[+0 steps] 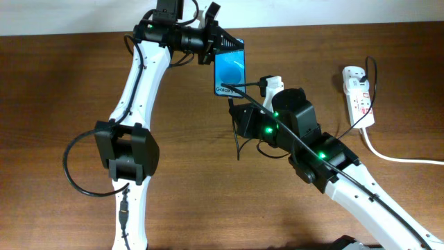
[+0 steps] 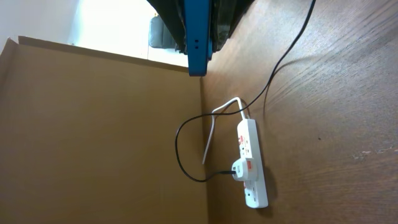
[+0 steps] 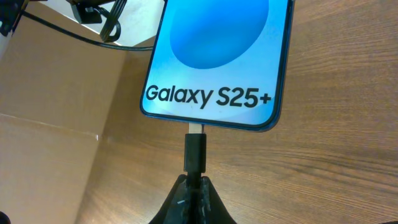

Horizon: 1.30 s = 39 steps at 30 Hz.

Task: Plug charger to phone and switch on socket
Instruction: 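Push the plug up into the phone's port with the right gripper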

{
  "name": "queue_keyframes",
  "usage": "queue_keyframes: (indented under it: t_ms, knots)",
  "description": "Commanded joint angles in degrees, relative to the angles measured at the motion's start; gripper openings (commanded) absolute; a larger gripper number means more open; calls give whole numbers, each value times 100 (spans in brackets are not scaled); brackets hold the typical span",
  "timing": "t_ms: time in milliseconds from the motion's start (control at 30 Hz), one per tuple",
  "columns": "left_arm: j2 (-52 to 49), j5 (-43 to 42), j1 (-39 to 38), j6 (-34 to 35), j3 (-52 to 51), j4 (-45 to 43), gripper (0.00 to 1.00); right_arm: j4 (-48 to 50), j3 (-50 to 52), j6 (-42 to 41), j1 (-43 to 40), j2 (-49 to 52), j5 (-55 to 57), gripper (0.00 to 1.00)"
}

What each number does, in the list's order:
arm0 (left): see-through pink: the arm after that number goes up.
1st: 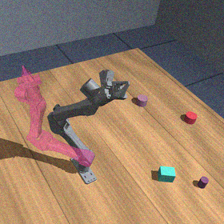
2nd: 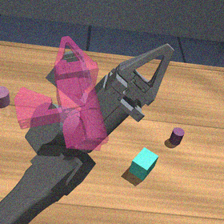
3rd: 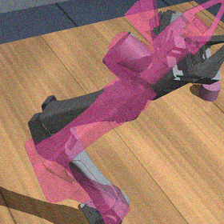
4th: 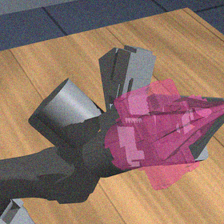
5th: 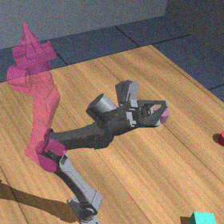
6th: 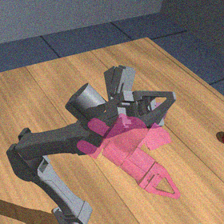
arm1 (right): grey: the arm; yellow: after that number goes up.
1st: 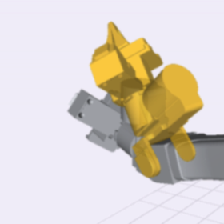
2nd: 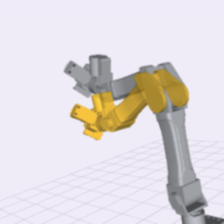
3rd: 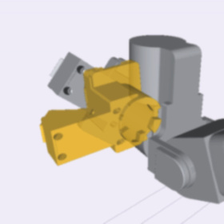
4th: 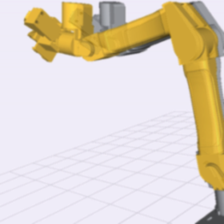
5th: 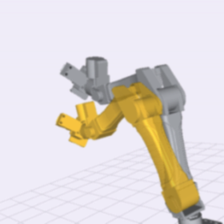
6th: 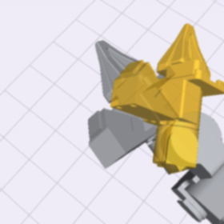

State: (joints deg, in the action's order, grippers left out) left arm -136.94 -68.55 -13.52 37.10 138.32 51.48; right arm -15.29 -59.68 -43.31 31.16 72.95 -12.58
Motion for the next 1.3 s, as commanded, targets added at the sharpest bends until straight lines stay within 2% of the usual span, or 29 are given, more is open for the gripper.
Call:
queue_keyframes:
  t_ms: [0, 1100, 1233, 1267]
  knots:
    - [280, -238, -114, -70, 59, 79, 0, 260, -142, 9, -81, 63, 140, 4]
    - [280, -258, -133, -72, 59, 94, 0, 457, -142, 33, -358, 243, 68, 4]
    - [280, -258, -48, -72, 59, 92, 0, 260, -142, 120, -358, 243, -48, 10]
    - [282, -258, -15, -72, 59, 92, 0, 264, -142, 153, -358, 240, -142, 14]
